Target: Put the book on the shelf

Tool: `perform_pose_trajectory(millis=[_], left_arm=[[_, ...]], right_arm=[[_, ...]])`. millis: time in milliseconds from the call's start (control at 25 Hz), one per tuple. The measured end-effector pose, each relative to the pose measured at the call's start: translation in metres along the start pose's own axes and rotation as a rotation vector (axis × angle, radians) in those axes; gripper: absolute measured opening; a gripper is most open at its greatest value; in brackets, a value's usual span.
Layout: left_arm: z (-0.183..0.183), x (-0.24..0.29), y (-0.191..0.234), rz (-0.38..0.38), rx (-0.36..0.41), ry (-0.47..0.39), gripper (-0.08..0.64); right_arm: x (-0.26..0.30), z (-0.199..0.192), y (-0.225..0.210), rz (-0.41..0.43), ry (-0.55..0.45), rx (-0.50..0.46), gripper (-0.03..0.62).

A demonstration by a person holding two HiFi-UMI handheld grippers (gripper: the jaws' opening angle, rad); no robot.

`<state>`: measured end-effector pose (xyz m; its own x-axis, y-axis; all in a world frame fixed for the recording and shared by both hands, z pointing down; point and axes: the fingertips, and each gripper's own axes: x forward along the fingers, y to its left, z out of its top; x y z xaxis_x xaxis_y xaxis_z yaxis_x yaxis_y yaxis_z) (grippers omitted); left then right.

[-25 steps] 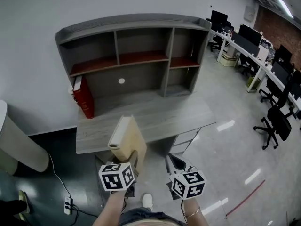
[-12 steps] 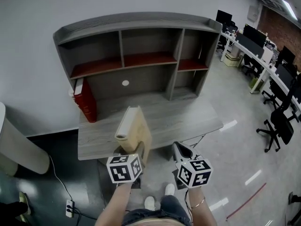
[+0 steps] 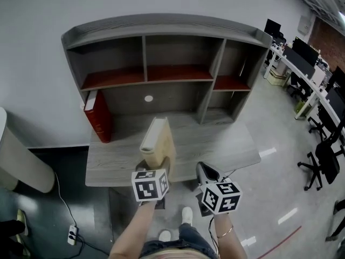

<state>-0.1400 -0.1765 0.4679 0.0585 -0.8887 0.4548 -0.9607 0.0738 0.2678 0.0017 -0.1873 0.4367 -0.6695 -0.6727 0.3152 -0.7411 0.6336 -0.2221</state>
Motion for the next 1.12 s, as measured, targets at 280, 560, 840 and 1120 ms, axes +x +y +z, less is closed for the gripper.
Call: perform_pose_trajectory(millis=[280,560,840,1120], left_arm=[[0.018,0.049,0.0,0.06,-0.014,0.0,0.222],[0.036,0.094,-0.001,0.124,-0.029,-0.006,0.222],[0.05,0.132,0.002,0.192,-0.025,-0.007,0.222],[0.058,0.166,0.006,0.257,0.007,-0.007,0.222]], right_arm=[[0.039,0.007,-0.023,0.047,0.062,-0.055,0.009],[0.07,0.021,-0.054,0.08,0.092,-0.067,0.009],[0.099,0.02,-0.076,0.112,0.138,-0.057,0.009],[0.122,0.02,-0.082,0.146,0.171,-0.055,0.009]])
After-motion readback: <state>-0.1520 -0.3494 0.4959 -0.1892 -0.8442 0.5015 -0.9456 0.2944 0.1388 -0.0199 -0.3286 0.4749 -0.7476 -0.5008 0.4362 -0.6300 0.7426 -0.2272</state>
